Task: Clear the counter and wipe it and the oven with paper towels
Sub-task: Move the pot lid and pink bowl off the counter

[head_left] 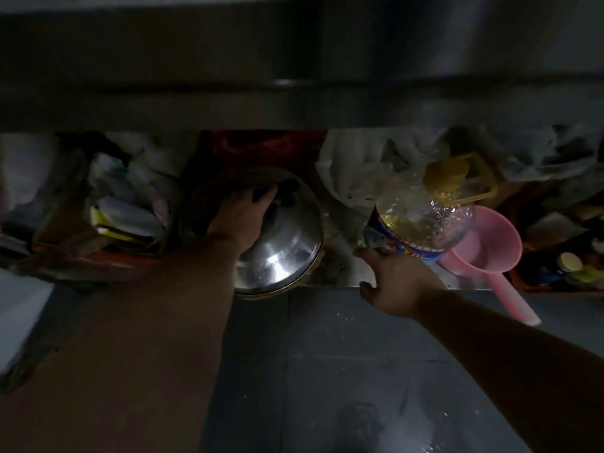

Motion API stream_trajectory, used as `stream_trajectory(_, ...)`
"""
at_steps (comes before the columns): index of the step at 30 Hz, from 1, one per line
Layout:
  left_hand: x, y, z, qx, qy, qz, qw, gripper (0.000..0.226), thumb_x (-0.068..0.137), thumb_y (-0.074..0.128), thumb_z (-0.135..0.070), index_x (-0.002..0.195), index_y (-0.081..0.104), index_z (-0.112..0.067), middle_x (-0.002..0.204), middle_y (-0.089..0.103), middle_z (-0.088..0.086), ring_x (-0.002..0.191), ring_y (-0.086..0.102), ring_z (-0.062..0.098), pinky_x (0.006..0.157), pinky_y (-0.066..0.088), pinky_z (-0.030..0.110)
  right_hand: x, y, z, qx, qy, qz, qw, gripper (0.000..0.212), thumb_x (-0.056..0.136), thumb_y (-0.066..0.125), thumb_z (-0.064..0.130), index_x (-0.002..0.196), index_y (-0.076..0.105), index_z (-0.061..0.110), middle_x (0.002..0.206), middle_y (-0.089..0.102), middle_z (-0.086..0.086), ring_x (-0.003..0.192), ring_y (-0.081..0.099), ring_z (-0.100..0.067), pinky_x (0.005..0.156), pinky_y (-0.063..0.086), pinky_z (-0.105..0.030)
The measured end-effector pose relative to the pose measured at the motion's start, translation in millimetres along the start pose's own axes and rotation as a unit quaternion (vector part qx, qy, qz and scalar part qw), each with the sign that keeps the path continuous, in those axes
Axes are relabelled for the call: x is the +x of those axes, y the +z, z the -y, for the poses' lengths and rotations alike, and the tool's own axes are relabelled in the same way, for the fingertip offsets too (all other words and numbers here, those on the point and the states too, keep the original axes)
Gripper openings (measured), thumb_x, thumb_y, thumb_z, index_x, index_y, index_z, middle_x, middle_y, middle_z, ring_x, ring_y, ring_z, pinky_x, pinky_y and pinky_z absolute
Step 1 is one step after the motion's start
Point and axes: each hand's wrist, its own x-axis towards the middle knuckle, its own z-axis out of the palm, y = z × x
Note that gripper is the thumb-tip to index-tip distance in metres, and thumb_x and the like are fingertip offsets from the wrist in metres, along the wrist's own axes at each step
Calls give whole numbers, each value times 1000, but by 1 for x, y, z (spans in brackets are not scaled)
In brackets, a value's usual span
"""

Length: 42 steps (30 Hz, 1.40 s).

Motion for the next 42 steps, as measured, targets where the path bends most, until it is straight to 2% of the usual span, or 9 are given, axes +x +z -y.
stream_trajectory(8, 3, 29, 7, -11, -3, -44, 999, 62, 100, 38, -19, 158, 20, -34, 152, 33, 16, 139, 30, 42, 117, 25, 51, 25, 4, 17, -16, -26, -34, 999, 69, 90, 56, 46, 150, 24, 33, 138, 54, -7, 120, 55, -26, 91, 46, -33)
stream_trajectory(12, 6, 15, 14, 31, 32, -76, 996, 58, 100, 45, -31, 156, 29, -28, 160, 25, 20, 147, 19, 41, 117, 20, 59, 26, 3, 23, -10, -2, -5, 1000, 71, 89, 56, 48, 150, 23, 33, 144, 49, -7, 124, 53, -26, 93, 47, -36)
stream_trajectory(17, -10, -29, 15, 43, 55, -112, 991, 64, 94, 52, -38, 153, 37, -16, 156, 32, 22, 143, 28, 42, 113, 24, 60, 20, -24, 40, -15, 22, -8, 1000, 69, 88, 56, 47, 148, 27, 30, 140, 53, -9, 118, 56, -30, 89, 48, -37)
stream_trajectory(21, -54, -62, 17, 20, 72, -72, 995, 58, 88, 60, -37, 141, 50, -15, 145, 46, 15, 130, 40, 39, 102, 40, 55, -2, -59, 61, 8, 41, -10, 999, 69, 86, 58, 45, 147, 31, 27, 143, 50, -9, 122, 54, -31, 90, 48, -38)
stream_trajectory(25, -125, -94, 16, -13, 109, 26, 994, 59, 89, 55, -39, 142, 51, -15, 140, 52, 11, 124, 47, 33, 98, 46, 50, -49, -89, 80, 37, 70, 24, 997, 73, 84, 61, 43, 149, 31, 28, 140, 53, -9, 120, 55, -32, 91, 49, -38)
stream_trajectory(28, -181, -138, 11, -34, 125, 82, 988, 57, 89, 59, -35, 141, 50, -14, 141, 52, 10, 126, 49, 32, 99, 48, 47, -97, -115, 96, 58, 101, 53, 992, 75, 84, 60, 43, 150, 28, 28, 140, 52, -9, 121, 55, -31, 91, 48, -36)
stream_trajectory(31, -223, -201, 4, -28, 149, 139, 979, 61, 93, 56, -38, 148, 39, -18, 147, 43, 6, 132, 41, 27, 105, 42, 41, -150, -150, 116, 55, 118, 83, 988, 77, 85, 59, 46, 152, 26, 28, 140, 50, -8, 122, 53, -32, 91, 46, -36)
stream_trajectory(37, -255, -350, 9, -24, 151, 133, 979, 56, 93, 52, -43, 142, 43, -19, 136, 51, 8, 125, 43, 27, 100, 47, 44, -234, -253, 164, 68, 135, 63, 986, 73, 82, 62, 42, 147, 34, 29, 135, 56, -8, 117, 57, -31, 87, 47, -36)
stream_trajectory(42, -268, -473, 25, -9, 129, 135, 982, 61, 94, 50, -45, 148, 39, -20, 142, 48, 8, 127, 44, 27, 105, 42, 42, -282, -346, 198, 89, 142, 26, 985, 68, 82, 61, 39, 145, 36, 32, 130, 60, -8, 111, 60, -31, 87, 52, -37)
